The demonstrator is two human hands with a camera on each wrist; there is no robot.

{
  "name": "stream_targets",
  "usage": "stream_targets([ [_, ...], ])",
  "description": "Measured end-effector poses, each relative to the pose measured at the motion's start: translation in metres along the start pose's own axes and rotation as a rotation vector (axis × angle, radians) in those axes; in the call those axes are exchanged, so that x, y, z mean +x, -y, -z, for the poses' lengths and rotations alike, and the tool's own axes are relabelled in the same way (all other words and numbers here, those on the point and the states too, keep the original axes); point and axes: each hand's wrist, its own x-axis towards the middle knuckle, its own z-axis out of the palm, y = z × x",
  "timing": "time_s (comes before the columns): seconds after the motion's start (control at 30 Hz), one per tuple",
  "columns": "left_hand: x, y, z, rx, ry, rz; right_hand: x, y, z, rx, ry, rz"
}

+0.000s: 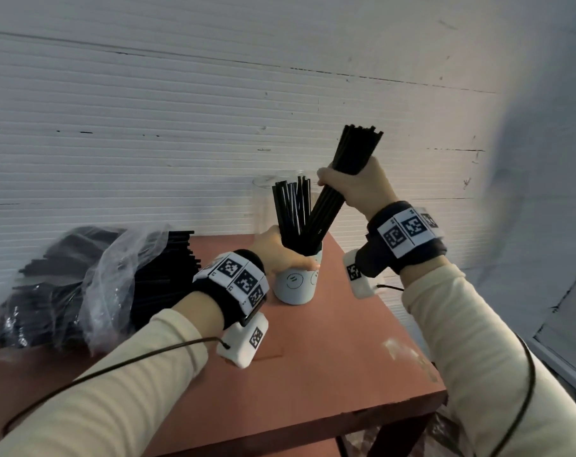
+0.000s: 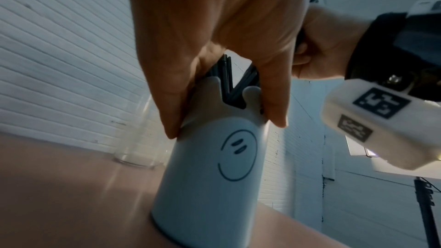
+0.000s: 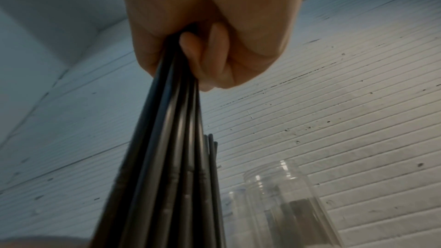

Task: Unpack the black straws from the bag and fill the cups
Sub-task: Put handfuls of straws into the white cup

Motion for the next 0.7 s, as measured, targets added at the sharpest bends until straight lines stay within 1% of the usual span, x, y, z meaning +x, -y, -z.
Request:
stream_targets([
  [0.2,0.001,0.003,0.010,0.021,0.050,-0.028,0.012,-0.007,-0.016,-0.139,0.134,-0.035],
  [0.33,0.001,0.005,0.011,0.027,0.049,-0.061,0.009,-0.012,-0.026,-0.219,0.214,-0.067],
  [0.43,0.000,0.005,0.010,0.035,0.039,-0.063,0.003,-0.012,-0.028,-0.322,0.360,-0.105],
  [0.5,0.000,0.006,0.009,0.023,0.042,-0.065,-0.002,-0.013,-0.028,-0.318,0.401,-0.093],
  [0.6,0.000,0.007,0.010,0.025,0.054,-0.070,-0.007,-0.013,-0.024,-0.192,0.333,-0.062],
  [0.67,0.000,0.008,0.011,0.014,0.057,-0.070,-0.008,-0.016,-0.026,-0.239,0.214,0.005],
  [0.7,0.001,0.008,0.011,0.002,0.060,-0.068,-0.008,-0.018,-0.028,-0.280,0.140,0.062],
])
